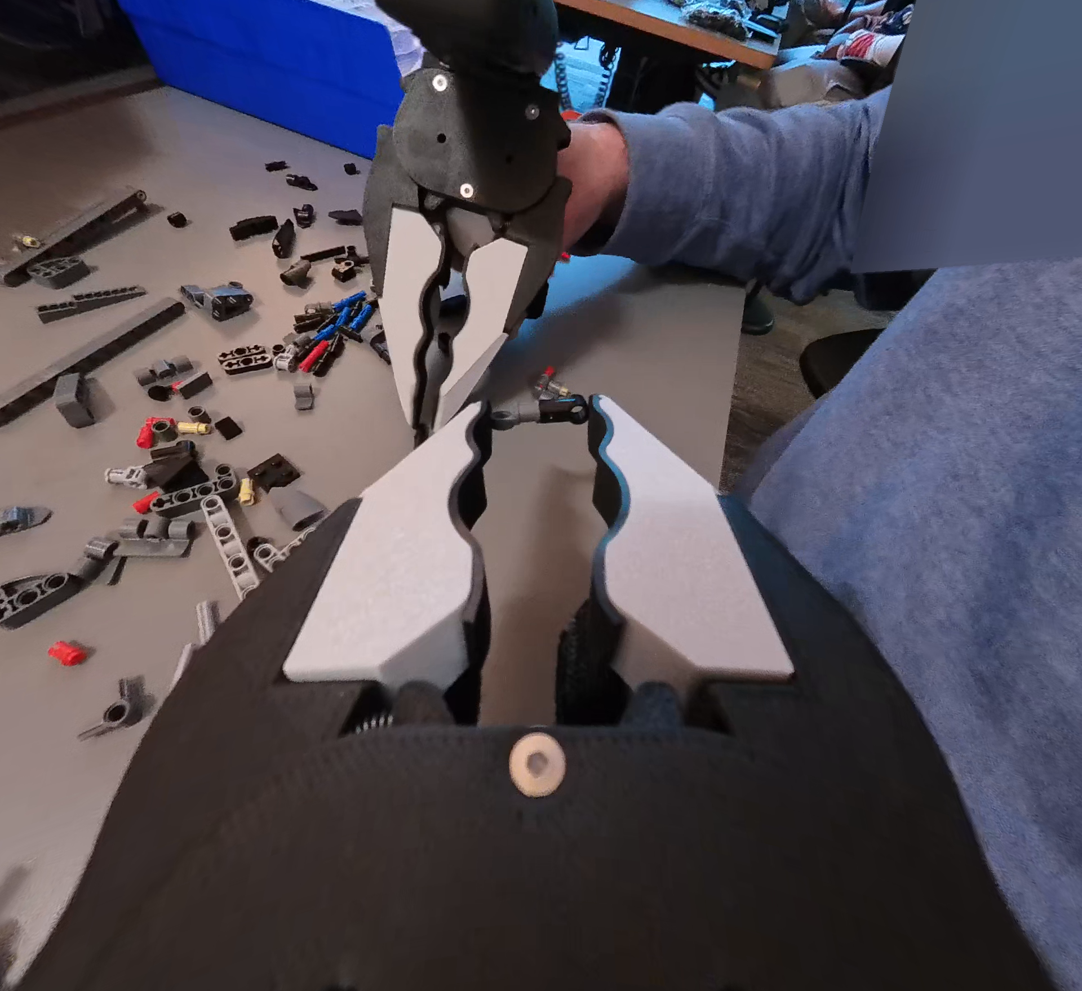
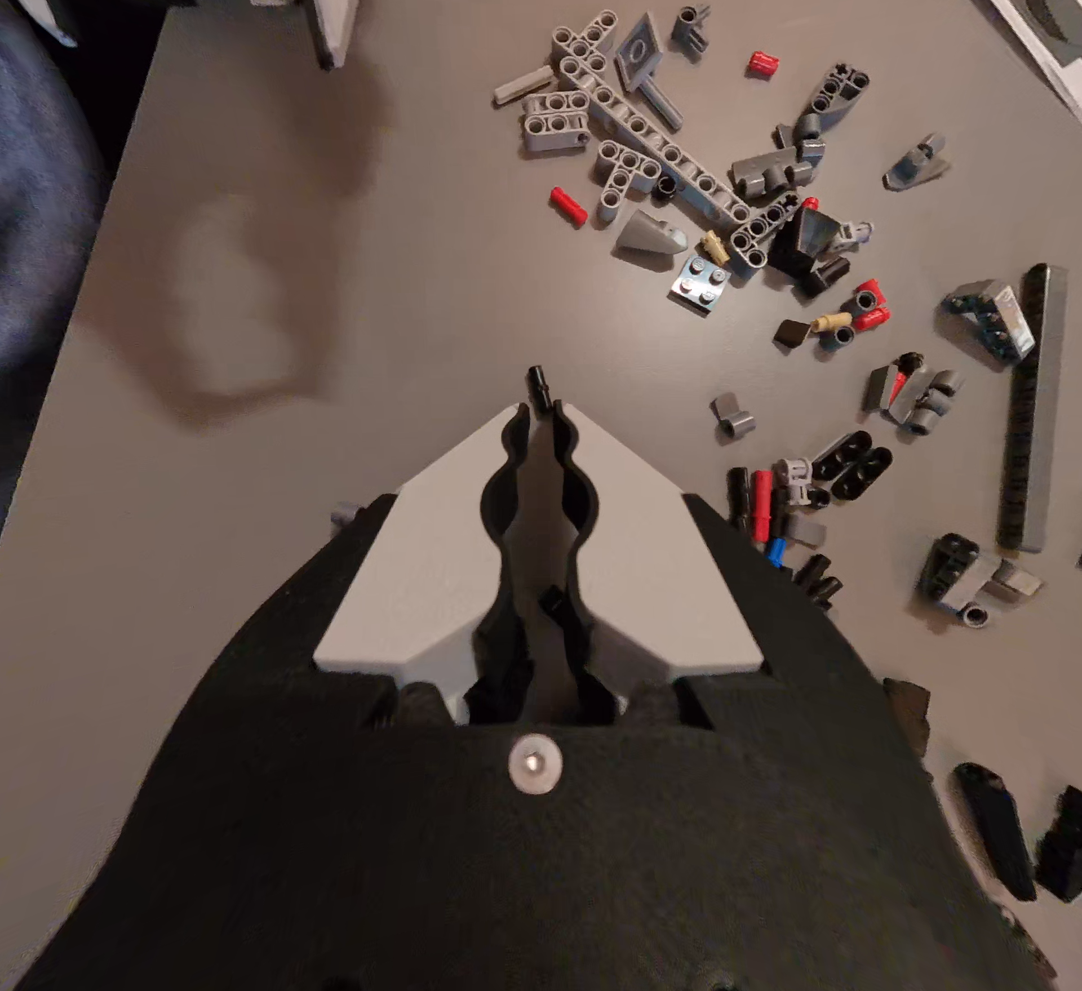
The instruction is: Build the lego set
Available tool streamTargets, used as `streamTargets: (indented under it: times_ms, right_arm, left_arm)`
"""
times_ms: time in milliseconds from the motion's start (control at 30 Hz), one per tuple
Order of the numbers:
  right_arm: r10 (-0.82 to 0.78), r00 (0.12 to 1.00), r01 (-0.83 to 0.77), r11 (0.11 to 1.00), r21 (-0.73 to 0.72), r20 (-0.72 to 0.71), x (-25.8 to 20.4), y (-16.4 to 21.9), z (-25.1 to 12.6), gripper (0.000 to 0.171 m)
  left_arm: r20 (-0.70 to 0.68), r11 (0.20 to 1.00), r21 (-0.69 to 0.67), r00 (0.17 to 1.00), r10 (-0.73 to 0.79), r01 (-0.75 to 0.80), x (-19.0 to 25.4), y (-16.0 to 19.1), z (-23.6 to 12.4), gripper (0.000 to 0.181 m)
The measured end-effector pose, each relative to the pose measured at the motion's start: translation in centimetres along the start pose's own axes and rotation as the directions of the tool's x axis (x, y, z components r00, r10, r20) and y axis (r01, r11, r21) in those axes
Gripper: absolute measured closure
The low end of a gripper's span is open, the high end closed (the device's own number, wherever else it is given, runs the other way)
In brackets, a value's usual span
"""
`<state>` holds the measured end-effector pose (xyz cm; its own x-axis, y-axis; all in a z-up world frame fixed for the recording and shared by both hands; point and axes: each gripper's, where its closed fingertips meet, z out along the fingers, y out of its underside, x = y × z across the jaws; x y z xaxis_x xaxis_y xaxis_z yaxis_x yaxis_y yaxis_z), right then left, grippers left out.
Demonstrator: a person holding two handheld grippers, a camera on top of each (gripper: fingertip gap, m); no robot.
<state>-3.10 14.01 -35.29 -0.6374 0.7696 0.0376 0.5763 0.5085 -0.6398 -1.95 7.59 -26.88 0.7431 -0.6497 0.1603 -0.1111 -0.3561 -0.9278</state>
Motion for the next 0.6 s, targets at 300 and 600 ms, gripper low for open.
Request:
streamTargets:
  times_ms: [300,600]
  right_arm:
    - [-0.052,0.997,0.052,0.999,0.001,0.049,0.1,-0.5,0.5,0.169]
    - [-0.056,0.998,0.061,0.988,0.142,-0.042,0.9,-3.3,-2.8,0.17]
  left_arm:
    - [0.032,1.0,-0.021,0.999,-0.007,0.007,-0.6,0.3,0.3,0.151]
    - [0.044,0.992,0.1,0.996,0.071,-0.076,-1.7,-1.7,0.2,0.151]
